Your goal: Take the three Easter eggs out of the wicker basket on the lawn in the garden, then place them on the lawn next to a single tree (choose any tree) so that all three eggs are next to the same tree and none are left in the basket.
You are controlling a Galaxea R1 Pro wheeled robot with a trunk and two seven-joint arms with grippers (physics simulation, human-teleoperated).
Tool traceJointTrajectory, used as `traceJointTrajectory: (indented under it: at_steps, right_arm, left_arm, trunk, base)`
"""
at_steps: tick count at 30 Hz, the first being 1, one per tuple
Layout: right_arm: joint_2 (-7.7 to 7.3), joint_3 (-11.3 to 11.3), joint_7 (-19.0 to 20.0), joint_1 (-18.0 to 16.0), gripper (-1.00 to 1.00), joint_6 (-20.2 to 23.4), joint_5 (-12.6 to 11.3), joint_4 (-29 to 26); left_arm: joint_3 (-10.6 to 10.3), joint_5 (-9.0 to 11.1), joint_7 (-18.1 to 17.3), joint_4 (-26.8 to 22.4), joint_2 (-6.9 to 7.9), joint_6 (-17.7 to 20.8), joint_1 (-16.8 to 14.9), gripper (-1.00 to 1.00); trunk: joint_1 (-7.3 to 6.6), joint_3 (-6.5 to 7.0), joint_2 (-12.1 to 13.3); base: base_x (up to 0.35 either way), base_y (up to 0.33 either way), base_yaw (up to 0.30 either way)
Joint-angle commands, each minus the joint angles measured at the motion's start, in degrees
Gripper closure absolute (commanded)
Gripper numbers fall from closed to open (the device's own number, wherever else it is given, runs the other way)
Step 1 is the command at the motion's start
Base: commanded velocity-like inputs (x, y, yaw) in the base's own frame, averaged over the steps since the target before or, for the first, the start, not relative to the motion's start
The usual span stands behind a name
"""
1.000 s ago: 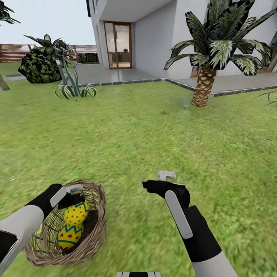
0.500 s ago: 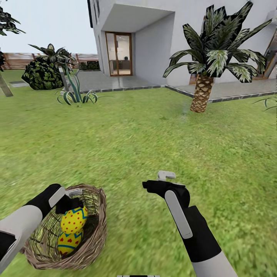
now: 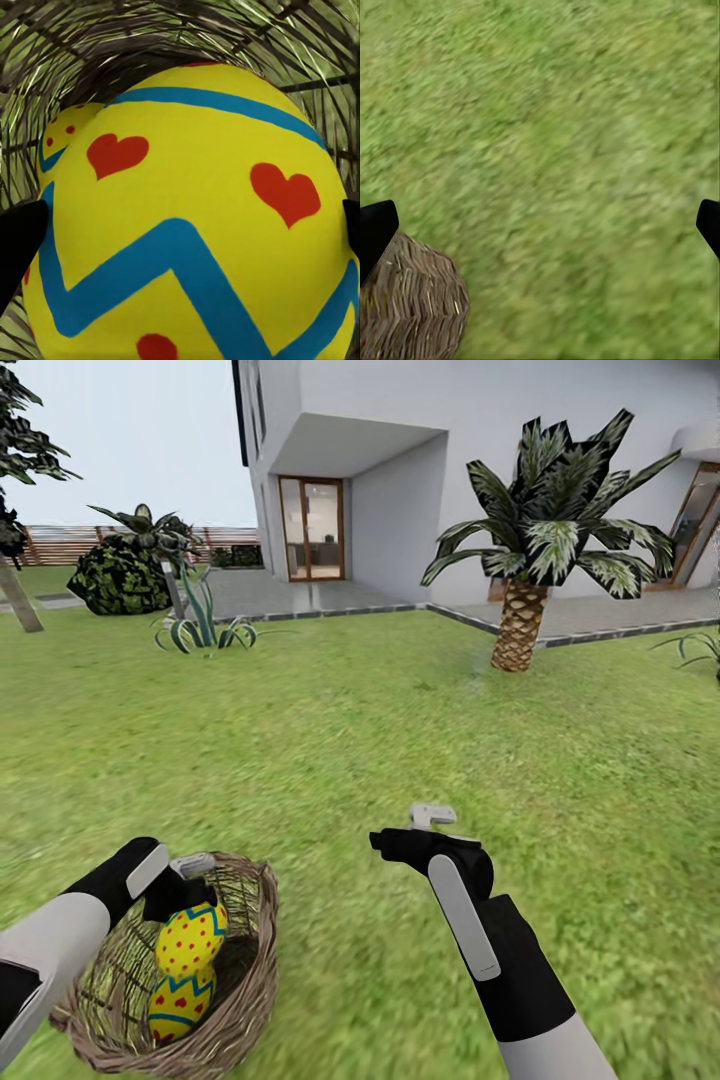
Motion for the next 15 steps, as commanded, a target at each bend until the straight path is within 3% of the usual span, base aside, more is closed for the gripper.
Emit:
traceJointTrajectory:
  at_steps: [1,15]
  right_arm:
    - [0.0,0.0,-0.6,0.0,-1.0,0.1,-0.6,0.0]
    - [0.01,0.0,-0.6,-0.1,-1.0,0.1,-0.6,-0.1]
  left_arm:
    - [-0.3,0.6,0.5,-0.1,0.05,0.2,0.0,1.0]
    - [-0.3,0.5,0.5,-0.2,0.18,0.2,0.0,1.0]
  trunk:
    - [-0.03,0.17,0.0]
    - [-0.39,3.27,0.2]
  base:
    - [0.0,0.0,0.0]
    - [0.0,0.0,0.0]
